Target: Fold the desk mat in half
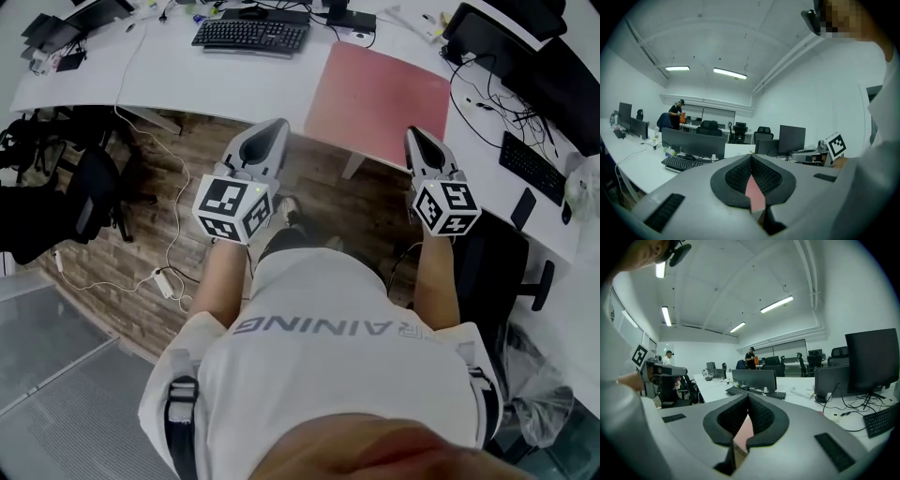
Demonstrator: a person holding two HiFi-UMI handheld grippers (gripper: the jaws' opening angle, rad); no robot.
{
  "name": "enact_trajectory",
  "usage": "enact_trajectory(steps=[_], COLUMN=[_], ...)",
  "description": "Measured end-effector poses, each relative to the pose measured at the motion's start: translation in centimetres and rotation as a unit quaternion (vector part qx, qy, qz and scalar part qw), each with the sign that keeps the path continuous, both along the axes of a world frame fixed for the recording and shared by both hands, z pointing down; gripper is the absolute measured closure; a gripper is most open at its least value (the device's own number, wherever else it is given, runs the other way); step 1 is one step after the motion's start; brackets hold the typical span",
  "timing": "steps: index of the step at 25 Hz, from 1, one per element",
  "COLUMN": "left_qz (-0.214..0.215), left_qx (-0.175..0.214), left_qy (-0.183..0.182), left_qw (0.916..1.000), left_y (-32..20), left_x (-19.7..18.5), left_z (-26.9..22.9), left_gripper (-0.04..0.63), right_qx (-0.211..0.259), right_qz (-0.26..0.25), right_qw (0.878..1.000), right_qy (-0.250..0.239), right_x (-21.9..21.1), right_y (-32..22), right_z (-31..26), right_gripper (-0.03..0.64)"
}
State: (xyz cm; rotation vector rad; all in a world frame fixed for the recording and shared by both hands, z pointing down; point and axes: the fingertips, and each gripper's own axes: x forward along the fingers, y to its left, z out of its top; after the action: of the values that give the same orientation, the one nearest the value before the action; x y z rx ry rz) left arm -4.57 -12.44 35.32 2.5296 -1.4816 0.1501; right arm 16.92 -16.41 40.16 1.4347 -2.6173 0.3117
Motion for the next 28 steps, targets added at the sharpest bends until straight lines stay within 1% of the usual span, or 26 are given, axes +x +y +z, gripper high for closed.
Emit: enact_trajectory(steps=[4,7,11,14,16,17,18,19,21,24,26,28], left_qz=[-0.005,-0.006,-0.004,0.001,0.005,0.008,0.010,0.012,0.013,0.016,0.019,0.020], left_qx=[0.000,0.002,-0.011,-0.017,-0.019,-0.021,-0.024,-0.029,-0.038,-0.051,-0.063,-0.073], left_qy=[0.012,0.013,0.021,0.025,0.026,0.028,0.030,0.034,0.040,0.051,0.063,0.074], left_qw=[0.9999,0.9999,0.9997,0.9995,0.9995,0.9994,0.9992,0.9990,0.9984,0.9973,0.9958,0.9943], left_y=[-2.1,-4.4,-6.8,-8.5,-9.8,-10.5,-11.0,-11.3,-12.0,-13.1,-13.6,-14.0], left_x=[-2.0,-3.7,-6.1,-8.1,-9.2,-9.6,-10.0,-10.5,-11.5,-12.8,-13.3,-13.8], left_z=[0.2,0.3,1.5,2.2,2.5,2.8,3.1,3.4,4.3,5.6,6.4,7.0], left_gripper=[0.568,0.568,0.568,0.568,0.568,0.568,0.568,0.568,0.568,0.568,0.568,0.568], right_qx=[-0.009,-0.014,-0.031,-0.039,-0.046,-0.052,-0.063,-0.077,-0.114,-0.160,-0.180,-0.194], right_qz=[-0.012,-0.023,-0.034,-0.053,-0.069,-0.079,-0.091,-0.104,-0.129,-0.162,-0.182,-0.198], right_qw=[1.000,0.999,0.996,0.991,0.985,0.980,0.975,0.968,0.951,0.919,0.896,0.877], right_qy=[0.015,0.046,0.072,0.114,0.152,0.173,0.195,0.217,0.258,0.322,0.364,0.393], right_x=[-2.6,-5.0,-8.6,-11.5,-13.2,-14.0,-14.9,-15.8,-17.7,-19.6,-20.3,-20.8], right_y=[-2.0,-4.2,-6.3,-7.7,-8.7,-9.0,-9.1,-9.1,-8.7,-8.1,-7.6,-6.9], right_z=[0.7,1.7,3.2,5.0,6.8,7.9,9.2,10.9,14.8,21.0,24.4,26.9], right_gripper=[0.594,0.592,0.592,0.591,0.589,0.580,0.552,0.528,0.515,0.500,0.491,0.477])
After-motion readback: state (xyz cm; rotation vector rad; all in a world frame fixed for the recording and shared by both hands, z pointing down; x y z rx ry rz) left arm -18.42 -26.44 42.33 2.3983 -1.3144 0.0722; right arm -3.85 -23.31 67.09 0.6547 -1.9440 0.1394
